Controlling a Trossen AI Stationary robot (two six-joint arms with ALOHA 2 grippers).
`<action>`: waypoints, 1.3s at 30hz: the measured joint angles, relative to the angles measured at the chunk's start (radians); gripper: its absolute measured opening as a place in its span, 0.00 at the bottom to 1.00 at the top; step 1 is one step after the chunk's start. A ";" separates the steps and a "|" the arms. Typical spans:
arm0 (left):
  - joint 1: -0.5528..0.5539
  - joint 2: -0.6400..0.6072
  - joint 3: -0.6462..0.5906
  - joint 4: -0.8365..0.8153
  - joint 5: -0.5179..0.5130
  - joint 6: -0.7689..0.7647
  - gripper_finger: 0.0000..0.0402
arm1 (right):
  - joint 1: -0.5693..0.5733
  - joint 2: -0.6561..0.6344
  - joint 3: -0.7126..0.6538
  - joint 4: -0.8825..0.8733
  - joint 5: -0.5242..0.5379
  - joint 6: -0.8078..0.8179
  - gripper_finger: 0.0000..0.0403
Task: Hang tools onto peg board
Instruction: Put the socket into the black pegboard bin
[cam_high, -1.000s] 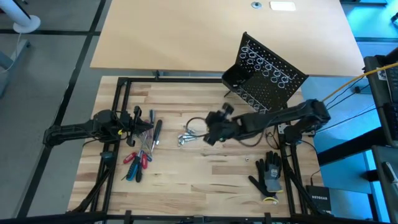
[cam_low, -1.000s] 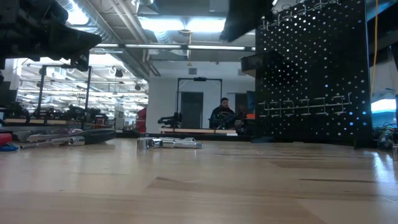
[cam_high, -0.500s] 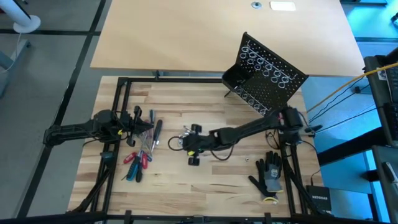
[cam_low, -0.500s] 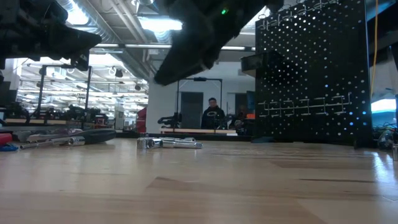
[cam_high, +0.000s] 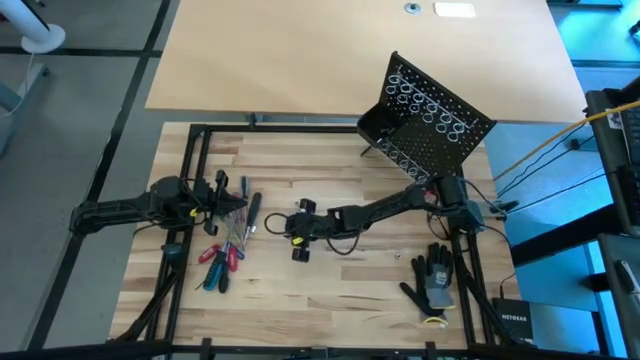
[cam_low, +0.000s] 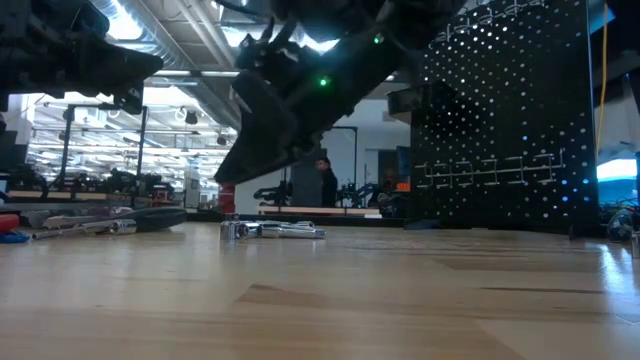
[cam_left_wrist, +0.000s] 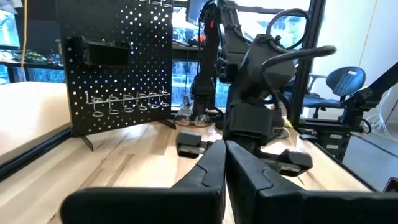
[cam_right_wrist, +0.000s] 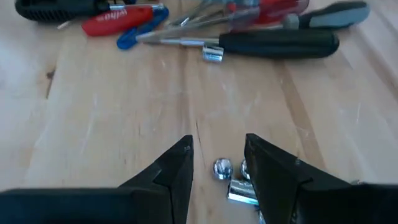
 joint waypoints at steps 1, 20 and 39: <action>0.000 0.000 0.000 0.000 0.000 0.000 0.00 | -0.003 0.009 0.001 0.027 -0.011 0.001 0.37; 0.000 0.000 0.000 -0.005 0.000 -0.001 0.00 | -0.011 0.058 0.000 0.014 -0.020 -0.001 0.37; 0.000 0.000 0.000 -0.017 0.000 0.000 0.00 | -0.011 0.071 0.000 0.020 -0.016 -0.002 0.37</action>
